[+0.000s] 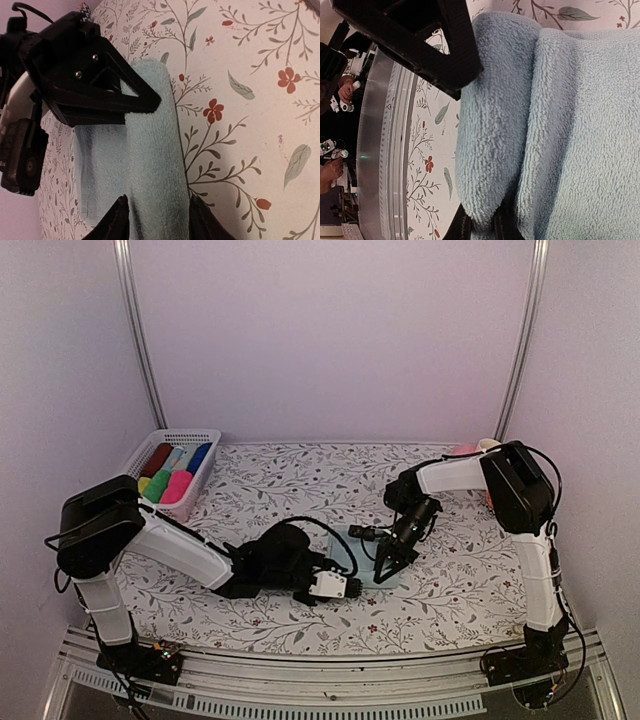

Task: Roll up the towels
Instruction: Roll the towel at the center of the board.

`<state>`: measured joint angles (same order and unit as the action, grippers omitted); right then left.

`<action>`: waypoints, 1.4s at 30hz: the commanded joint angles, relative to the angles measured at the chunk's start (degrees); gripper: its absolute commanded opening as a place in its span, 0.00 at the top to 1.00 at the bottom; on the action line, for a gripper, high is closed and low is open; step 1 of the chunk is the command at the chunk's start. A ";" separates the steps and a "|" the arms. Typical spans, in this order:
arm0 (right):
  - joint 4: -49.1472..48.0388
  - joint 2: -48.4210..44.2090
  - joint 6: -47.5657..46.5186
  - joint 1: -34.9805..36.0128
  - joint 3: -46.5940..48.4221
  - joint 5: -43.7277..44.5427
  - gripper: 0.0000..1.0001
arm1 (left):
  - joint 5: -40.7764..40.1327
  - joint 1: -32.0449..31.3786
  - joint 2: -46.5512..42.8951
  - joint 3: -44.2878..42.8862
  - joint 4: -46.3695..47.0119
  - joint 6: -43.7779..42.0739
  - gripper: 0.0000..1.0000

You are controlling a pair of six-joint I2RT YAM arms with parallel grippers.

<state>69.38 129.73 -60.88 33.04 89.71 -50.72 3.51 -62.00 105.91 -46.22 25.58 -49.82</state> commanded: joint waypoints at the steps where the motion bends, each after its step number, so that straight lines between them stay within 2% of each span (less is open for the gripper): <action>1: 0.58 1.93 0.78 -0.14 0.82 0.56 0.89 | 0.14 -0.84 1.61 -0.61 0.69 -0.21 0.60; 7: 0.59 2.32 0.77 -0.32 0.90 0.88 0.89 | -0.08 -0.91 3.41 -2.91 -3.70 0.85 0.69; 13: 0.86 2.51 0.36 -0.31 1.00 0.94 0.89 | -3.36 -0.80 5.88 -4.03 -3.51 1.86 0.75; 18: 1.04 2.80 0.07 -0.29 0.99 1.35 0.88 | -4.53 -0.66 8.38 -4.97 -3.43 2.09 0.75; 20: 1.07 2.72 -0.15 -0.34 0.99 1.45 0.87 | -4.39 -0.67 8.51 -5.01 -3.51 2.22 0.74; 23: 0.93 2.76 -0.29 -0.38 0.99 1.72 0.85 | -3.90 -0.56 8.60 -5.18 -4.32 2.27 0.59; 24: 0.93 2.82 -0.29 -0.42 0.99 1.80 0.85 | -3.80 -0.58 8.61 -5.26 -4.64 2.27 0.57; 30: 0.99 3.07 -0.40 -0.49 0.99 2.16 0.85 | -3.51 -0.11 8.17 -5.61 -6.21 2.36 0.57; 31: 1.06 3.00 -0.45 -0.50 0.99 2.12 0.85 | -3.56 0.01 8.17 -5.76 -6.66 2.36 0.59; 36: 1.15 2.90 -0.86 -0.52 0.99 2.29 0.84 | -2.62 0.67 8.60 -7.29 -9.92 2.61 0.89; 38: 1.22 2.69 -0.97 -0.54 0.99 2.38 0.82 | -2.23 0.82 8.57 -7.87 -11.01 3.01 0.97; 39: 1.27 2.42 -1.15 -0.52 0.93 2.42 0.82 | -1.76 0.90 8.56 -8.22 -11.69 3.32 1.00; 42: 0.45 0.17 -2.08 -0.52 -0.06 2.82 0.69 | 0.83 1.42 7.99 -9.50 -14.43 5.02 1.00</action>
<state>70.85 130.65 -61.14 32.82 90.39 -50.74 1.39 -61.52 112.90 -54.43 18.22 -47.00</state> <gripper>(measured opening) 0.248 0.097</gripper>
